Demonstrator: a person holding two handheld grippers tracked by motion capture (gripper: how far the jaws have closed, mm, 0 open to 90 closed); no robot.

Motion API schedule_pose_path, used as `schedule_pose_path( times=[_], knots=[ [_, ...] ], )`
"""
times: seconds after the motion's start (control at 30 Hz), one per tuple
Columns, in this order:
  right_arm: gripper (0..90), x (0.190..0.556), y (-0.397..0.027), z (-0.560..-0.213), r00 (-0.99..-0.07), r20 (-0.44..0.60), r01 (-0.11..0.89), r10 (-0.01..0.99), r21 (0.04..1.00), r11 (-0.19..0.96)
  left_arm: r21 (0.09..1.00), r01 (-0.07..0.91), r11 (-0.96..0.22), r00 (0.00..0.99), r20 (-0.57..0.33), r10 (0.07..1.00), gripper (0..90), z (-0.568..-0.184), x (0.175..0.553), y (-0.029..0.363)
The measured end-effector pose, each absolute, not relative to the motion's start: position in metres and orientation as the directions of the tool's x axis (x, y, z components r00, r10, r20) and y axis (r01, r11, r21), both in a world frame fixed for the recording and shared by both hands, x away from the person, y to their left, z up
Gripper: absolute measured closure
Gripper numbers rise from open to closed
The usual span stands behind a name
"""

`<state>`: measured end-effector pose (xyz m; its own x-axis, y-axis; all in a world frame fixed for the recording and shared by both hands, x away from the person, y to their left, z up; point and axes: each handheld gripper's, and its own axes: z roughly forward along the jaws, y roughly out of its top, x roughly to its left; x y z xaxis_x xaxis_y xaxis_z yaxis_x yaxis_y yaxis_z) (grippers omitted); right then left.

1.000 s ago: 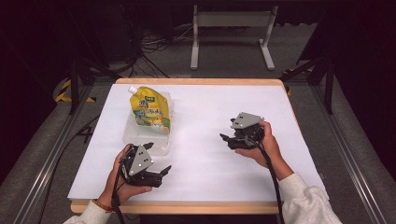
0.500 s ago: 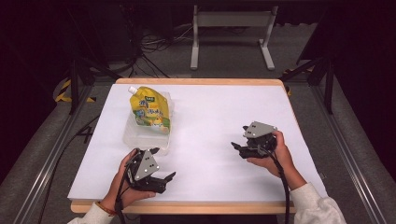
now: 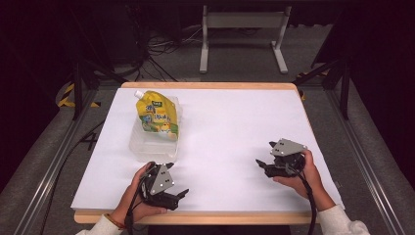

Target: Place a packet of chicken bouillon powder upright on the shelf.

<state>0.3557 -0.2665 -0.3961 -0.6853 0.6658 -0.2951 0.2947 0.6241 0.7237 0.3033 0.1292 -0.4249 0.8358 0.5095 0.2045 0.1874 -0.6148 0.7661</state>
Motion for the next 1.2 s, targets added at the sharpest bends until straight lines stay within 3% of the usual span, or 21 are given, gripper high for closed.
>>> schedule_pose_path(
  times=[0.73, 1.2],
  knots=[
    [18.5, 0.311, -0.322, -0.428, -0.652, -0.253, 0.341, 0.715, 0.744, 0.574, 0.724, 0.238, -0.648, 0.863, 0.149, 0.483, 9.9, -0.442, 0.309, 0.126],
    [16.6, 0.290, -0.346, -0.436, -0.599, -0.211, 0.378, 0.773, 0.777, 0.504, 0.747, 0.260, -0.612, 0.868, 0.096, 0.487, 9.9, -0.444, 0.315, 0.128]
  ],
)
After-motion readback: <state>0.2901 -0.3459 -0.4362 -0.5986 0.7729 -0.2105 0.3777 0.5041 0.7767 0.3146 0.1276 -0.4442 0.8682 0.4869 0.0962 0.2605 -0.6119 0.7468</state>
